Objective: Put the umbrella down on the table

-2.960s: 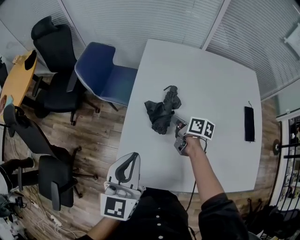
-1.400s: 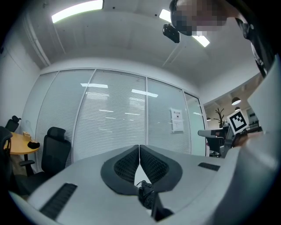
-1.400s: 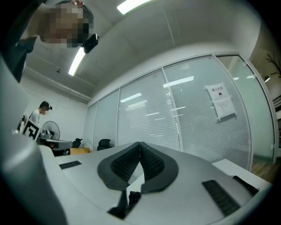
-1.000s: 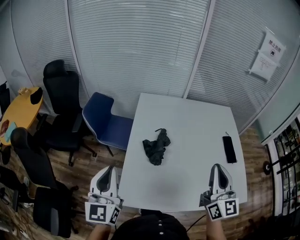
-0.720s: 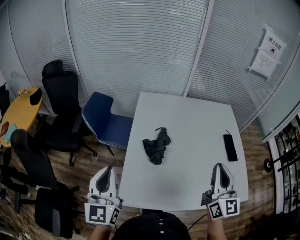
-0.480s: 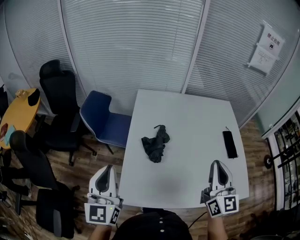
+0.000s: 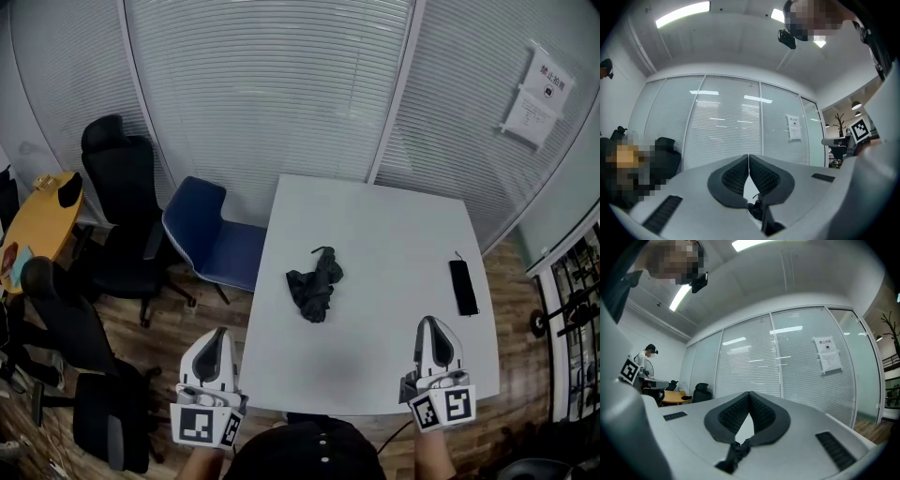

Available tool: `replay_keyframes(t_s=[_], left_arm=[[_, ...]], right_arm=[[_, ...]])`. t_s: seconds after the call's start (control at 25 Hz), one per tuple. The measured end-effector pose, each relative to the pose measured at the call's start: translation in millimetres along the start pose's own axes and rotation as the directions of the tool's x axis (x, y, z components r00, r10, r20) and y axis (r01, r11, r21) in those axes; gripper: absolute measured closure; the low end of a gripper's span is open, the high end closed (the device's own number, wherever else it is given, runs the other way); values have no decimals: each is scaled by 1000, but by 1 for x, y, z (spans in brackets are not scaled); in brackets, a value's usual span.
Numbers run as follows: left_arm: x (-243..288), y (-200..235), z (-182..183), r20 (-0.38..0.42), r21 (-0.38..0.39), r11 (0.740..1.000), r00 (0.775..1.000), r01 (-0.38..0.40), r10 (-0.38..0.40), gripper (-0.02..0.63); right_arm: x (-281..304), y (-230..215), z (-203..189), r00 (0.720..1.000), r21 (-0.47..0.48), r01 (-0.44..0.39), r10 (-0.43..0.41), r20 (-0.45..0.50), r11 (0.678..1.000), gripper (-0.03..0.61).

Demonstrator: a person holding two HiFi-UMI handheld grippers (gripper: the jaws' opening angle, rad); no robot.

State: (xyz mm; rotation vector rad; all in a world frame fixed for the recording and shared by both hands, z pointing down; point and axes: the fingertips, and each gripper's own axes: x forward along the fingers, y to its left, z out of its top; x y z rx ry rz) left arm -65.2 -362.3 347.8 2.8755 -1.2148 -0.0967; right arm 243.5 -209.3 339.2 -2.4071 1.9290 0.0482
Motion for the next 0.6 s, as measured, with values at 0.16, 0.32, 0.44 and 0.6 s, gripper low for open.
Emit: replay_keyframes(t_s=[0.16,0.32,0.44,0.6], left_arm=[[-1,0,-1,-1,3,1000,1000,-3,3,595],[-2,1,-2,-5,1,1000,1000,-4,4,595],[-1,1,-5,-11,3,1000,1000,-7,7,595],[1,0,-7,-13,6,1000,1000,-7,8,595]], right_arm=[[3,1,-1,1000,-4,-5,5,-3,1000,551],[4,3,-1,1000,-8,-9,9,-4,1000,551],[6,3,-2,1000,-10,-11,11,-5,1000,551],[9,2,-4,1000,-12,-13,13,-5,1000,551]])
